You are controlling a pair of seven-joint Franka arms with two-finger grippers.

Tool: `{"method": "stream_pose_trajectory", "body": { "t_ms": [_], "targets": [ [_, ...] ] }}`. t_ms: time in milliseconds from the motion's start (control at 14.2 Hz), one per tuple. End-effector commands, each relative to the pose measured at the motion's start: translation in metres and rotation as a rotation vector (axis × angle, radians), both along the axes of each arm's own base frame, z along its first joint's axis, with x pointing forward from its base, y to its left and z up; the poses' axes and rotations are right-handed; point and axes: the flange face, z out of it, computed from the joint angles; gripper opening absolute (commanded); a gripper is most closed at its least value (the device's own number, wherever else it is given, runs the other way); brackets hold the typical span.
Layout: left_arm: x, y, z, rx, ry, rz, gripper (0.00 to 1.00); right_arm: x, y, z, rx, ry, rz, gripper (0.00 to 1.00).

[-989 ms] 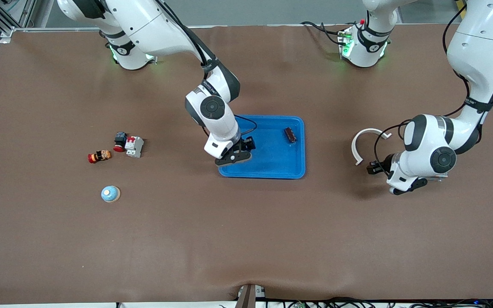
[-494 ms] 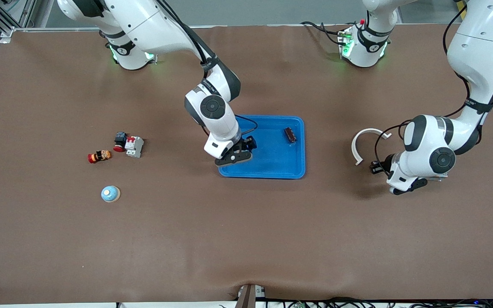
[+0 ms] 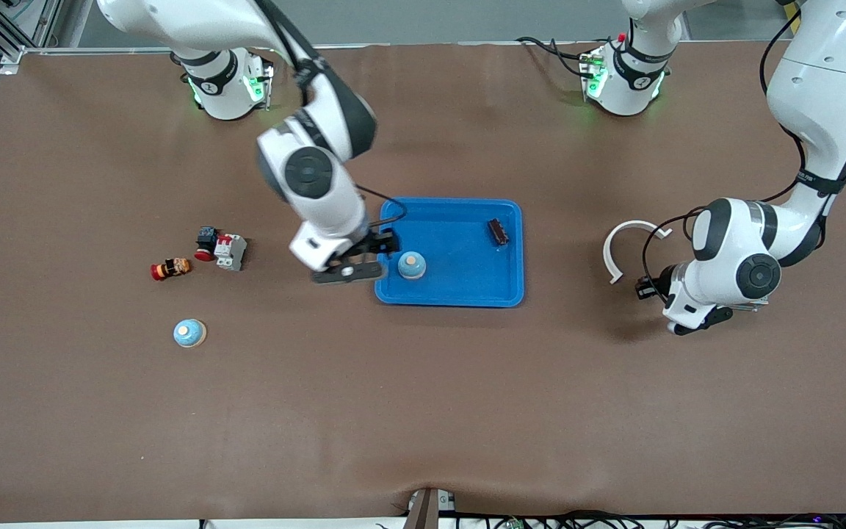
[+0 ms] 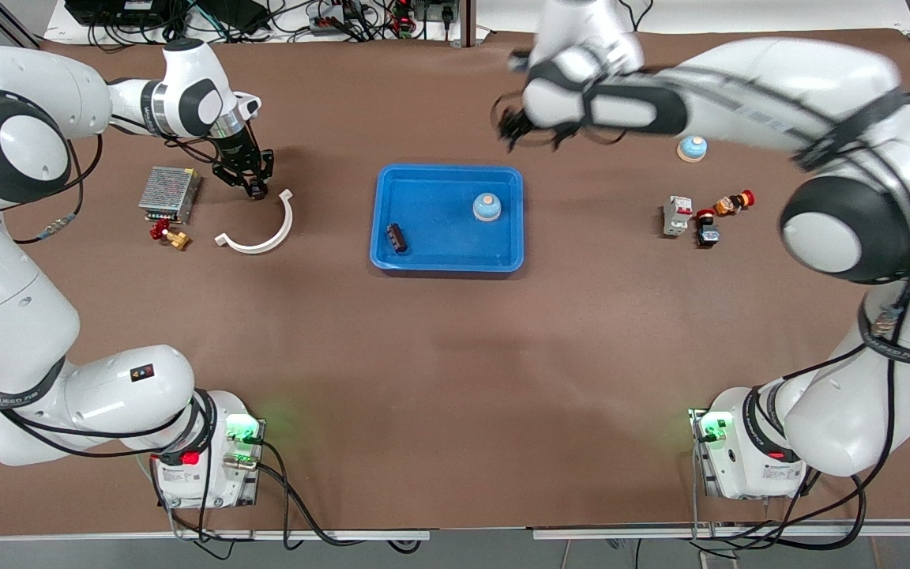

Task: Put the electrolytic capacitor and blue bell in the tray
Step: 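Open the right gripper on the bell while the left gripper lifts the capacitor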

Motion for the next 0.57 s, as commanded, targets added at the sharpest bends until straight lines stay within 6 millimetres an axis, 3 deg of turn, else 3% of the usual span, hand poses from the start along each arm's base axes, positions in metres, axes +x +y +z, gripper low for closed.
{"method": "stream_pose_trajectory", "body": {
  "t_ms": [0, 141, 283, 494],
  "targets": [
    [0.005, -0.004, 0.018, 0.021, -0.036, -0.011, 0.0, 0.025, -0.07, 0.049, 0.014, -0.012, -0.112, 1.0],
    [0.007, -0.009, 0.032, 0.026, -0.056, -0.018, 0.0, 0.043, -0.101, 0.064, 0.023, -0.035, -0.093, 1.0],
    [0.011, -0.019, 0.047, 0.023, -0.062, -0.031, 0.0, 0.043, -0.118, 0.067, -0.02, 0.033, 0.01, 1.0],
    [0.02, -0.037, 0.071, 0.028, -0.034, -0.02, 0.0, 0.057, -0.156, 0.065, -0.04, 0.04, 0.066, 1.0]
  ]
}}
